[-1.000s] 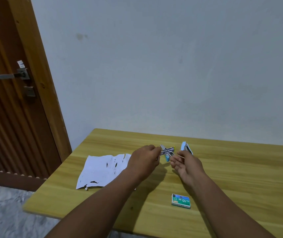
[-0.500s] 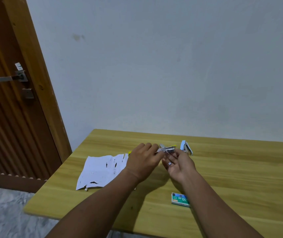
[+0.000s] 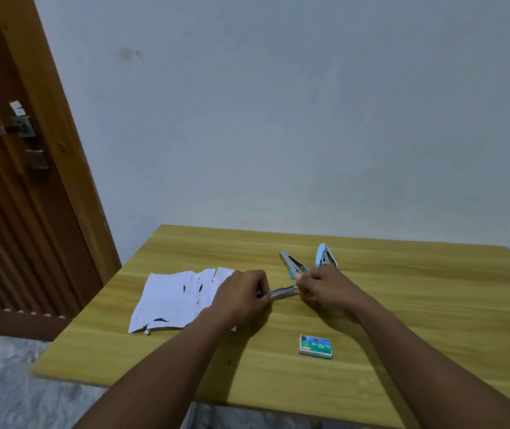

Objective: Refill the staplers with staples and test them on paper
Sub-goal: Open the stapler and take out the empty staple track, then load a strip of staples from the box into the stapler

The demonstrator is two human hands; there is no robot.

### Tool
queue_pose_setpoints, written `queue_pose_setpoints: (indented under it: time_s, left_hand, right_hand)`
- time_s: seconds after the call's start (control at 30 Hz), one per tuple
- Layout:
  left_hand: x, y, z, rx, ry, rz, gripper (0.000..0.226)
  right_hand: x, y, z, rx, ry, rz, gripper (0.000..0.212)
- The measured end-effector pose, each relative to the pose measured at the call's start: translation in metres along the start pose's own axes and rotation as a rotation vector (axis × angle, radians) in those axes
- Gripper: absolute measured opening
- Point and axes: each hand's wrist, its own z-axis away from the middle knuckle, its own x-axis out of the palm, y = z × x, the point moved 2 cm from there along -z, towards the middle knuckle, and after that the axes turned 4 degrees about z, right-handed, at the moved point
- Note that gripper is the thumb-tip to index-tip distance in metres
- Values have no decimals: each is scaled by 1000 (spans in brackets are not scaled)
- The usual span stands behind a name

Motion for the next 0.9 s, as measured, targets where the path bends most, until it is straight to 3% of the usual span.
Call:
queue_pose_setpoints:
  time_s: [0.2,0.3,0.4,0.47,0.57,0.73,0.9]
  left_hand:
    - [0,0,3,19,-43,-17,10]
    - [1,0,5,28,-62,-24,19]
    - [2,2,7,42,-78,-32,39]
    - [-1,7,11,98,-22,-78,49]
    - [-6,22,26,272,140,-120,45]
    - [15,42,59,328,-212,-31,51]
    - [23,44,57,261,-202,61,40]
  right_hand:
    - [-21,3,11,-88,13,33,26]
    - [-29,2,24,-89,-124,125,14]
    - [-27,1,43,-33,-348,214,43]
    - [-19,3,52,-23,-429,371,49]
    - [-8,9,58,-62,-391,577,40]
    - [-6,10,62,-105,-356,512,31]
    - [-3,10,62,-110,-284,497,29]
